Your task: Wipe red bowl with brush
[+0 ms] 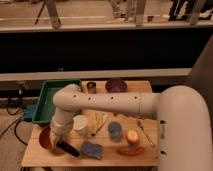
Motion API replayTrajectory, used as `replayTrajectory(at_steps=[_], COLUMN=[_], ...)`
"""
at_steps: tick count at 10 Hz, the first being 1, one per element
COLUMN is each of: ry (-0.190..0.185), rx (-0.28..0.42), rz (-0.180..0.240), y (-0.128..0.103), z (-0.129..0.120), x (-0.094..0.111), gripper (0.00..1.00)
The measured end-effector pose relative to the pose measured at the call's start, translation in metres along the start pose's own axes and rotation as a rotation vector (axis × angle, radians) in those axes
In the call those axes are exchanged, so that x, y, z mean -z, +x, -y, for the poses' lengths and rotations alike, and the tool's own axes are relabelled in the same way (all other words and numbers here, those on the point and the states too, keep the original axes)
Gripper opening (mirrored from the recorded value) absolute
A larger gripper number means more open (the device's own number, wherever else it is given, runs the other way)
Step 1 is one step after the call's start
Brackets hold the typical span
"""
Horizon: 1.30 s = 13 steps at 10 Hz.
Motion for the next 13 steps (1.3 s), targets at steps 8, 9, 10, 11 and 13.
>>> replayTrajectory(at_steps=[8,9,10,11,13], ry=[0.029,0.030,0.027,0.022,0.010], rx=[0.112,0.114,0.116,0.106,0.073], rz=[0.047,0.056,0.068,0.081,0.099], y=[0.033,0.030,0.025,0.018,0.004], z=[0.030,0.031,0.033,0.032,0.026], x=[-0.023,-0.024,-0.024,-0.023,-0.019], gripper=[0.00,0.00,0.00,0.00,0.00])
